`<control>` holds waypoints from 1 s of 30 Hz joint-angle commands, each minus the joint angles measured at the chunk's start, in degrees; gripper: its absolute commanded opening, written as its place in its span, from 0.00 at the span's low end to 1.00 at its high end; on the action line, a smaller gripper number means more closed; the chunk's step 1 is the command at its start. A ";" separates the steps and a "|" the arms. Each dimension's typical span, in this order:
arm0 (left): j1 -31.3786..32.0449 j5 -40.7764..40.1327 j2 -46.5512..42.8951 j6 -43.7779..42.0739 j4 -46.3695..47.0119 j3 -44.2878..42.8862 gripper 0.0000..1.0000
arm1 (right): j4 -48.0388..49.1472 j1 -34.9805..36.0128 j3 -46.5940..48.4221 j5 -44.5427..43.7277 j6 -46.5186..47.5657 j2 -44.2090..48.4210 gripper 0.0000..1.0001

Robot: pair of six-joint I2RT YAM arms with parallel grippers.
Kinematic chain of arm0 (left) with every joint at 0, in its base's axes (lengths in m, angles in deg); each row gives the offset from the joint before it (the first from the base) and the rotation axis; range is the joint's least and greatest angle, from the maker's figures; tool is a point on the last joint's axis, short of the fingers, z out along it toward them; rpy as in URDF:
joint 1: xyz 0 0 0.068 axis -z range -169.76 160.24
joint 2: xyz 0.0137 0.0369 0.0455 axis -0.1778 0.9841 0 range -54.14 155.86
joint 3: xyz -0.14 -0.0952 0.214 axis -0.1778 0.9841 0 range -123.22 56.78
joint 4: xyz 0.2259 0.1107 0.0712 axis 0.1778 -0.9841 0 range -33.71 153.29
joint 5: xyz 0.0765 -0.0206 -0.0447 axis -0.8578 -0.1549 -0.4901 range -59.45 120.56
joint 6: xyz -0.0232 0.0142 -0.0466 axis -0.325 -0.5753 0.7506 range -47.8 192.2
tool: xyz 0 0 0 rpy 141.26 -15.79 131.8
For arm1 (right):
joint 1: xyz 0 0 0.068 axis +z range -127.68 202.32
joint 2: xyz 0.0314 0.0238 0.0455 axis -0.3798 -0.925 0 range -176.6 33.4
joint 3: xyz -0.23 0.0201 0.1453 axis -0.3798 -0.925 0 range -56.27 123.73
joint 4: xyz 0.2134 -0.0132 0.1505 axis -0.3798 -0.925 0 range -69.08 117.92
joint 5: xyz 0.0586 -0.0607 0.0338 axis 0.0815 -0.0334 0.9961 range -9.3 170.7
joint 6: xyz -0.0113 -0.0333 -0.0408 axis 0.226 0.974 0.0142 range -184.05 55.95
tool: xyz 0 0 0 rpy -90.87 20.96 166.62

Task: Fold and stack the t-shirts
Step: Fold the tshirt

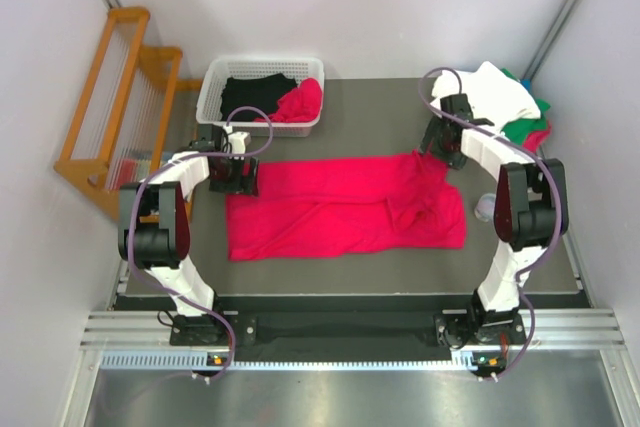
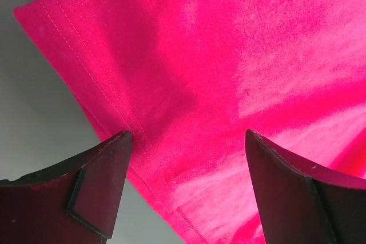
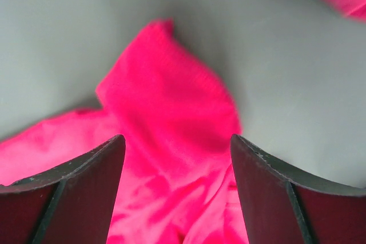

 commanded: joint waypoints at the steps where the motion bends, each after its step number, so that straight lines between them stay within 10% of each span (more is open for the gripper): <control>1: -0.17 0.71 -0.91 -0.24 -0.69 -0.52 0.85 | 3.15 -3.00 3.69 -1.19 0.27 -2.39 0.74; 13: -0.17 0.89 -0.91 0.03 -1.13 -1.13 0.84 | 4.65 -4.32 4.83 1.17 0.36 -7.14 0.65; 25: 0.27 1.68 0.06 1.00 -1.31 -2.19 0.84 | 4.92 -1.86 3.86 2.85 1.06 -7.58 0.02; 30: 0.27 1.86 0.06 1.00 -1.22 -1.84 0.84 | 4.30 -1.16 3.08 0.83 1.15 -6.53 0.00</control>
